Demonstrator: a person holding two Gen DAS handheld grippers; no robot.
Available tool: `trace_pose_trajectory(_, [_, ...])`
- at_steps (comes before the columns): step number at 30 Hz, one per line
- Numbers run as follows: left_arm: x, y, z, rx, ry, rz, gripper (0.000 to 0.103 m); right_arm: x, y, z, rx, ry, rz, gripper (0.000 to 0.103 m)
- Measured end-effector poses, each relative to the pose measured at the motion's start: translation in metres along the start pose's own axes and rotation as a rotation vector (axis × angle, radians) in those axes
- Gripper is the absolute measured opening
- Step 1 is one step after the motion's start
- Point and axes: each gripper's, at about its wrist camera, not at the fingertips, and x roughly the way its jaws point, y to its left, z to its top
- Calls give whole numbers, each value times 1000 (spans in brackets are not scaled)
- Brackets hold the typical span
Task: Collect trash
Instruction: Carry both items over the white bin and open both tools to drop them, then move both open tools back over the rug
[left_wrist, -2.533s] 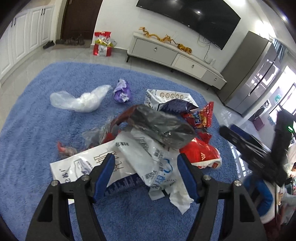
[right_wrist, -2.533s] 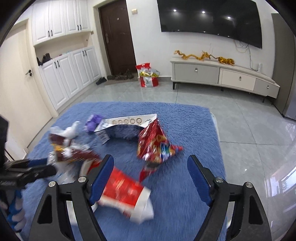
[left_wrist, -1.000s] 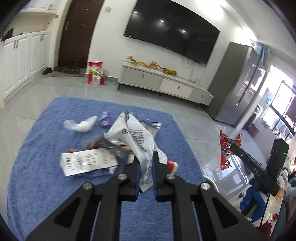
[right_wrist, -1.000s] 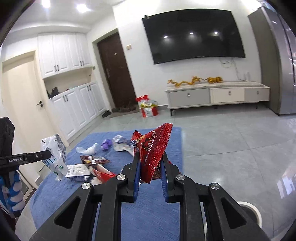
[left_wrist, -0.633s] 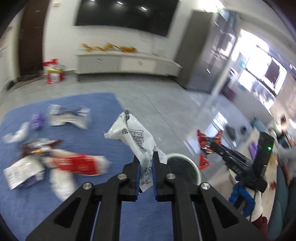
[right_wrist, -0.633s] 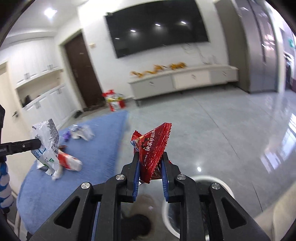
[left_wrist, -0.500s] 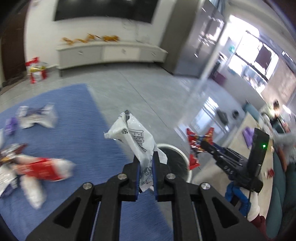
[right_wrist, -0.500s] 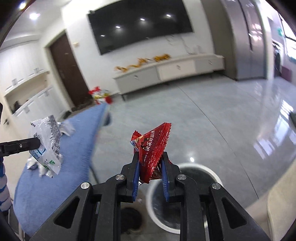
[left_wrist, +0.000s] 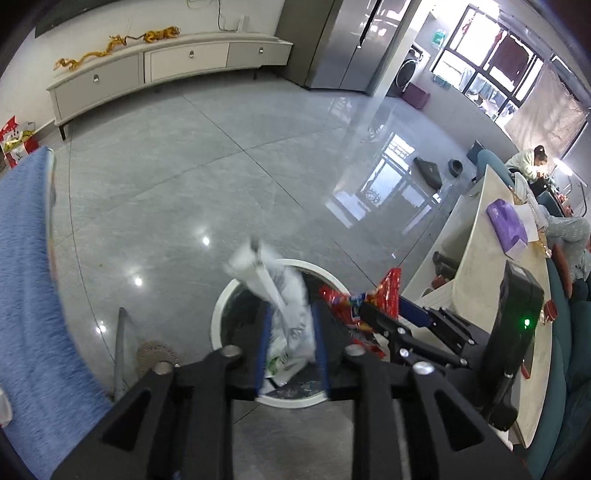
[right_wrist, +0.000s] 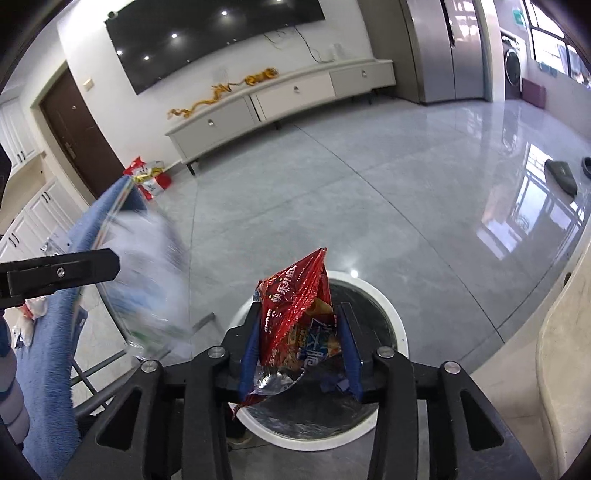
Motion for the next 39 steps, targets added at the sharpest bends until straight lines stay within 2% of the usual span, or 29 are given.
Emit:
trace_pose_trajectory(3, [6,2,0,-22,-2,-23,49,4,-3,0,3,13,-10,46])
trace_pose_trajectory(7, [0,9,-6,-30,-6,-37,50,-1,-2,-4,-7,18,-25,49])
trace_pose_trajectory(12, [-30,21,-17,-58,-92,-16,50,-9,1,-5,-13,-3,-39,56])
trace_pose_trajectory(17, [-70,29,-35,-57,-175,56,50,-32,20,-8,-48,-44,-62,83])
trace_pose_trajectory(23, [-121,43,-60,-68,-242,150,52,-67,44,-9,-43,-123,-41,102])
trace_pose_trajectory(26, [-149,48,-74,-66,-307,246,54,-84,60,-9,-50,-159,-6,103])
trace_pose_trajectory(32, [-202,70,-99,-107,-401,377,56,-121,95,-7,-90,-253,83,103])
trace_pose_trajectory(36, [-234,93,-115,-154,-439,419,56,-141,128,-8,-147,-314,149,103])
trace_pose_trajectory(39, [-255,112,-128,-200,-468,455,56,-147,151,-10,-187,-312,201,103])
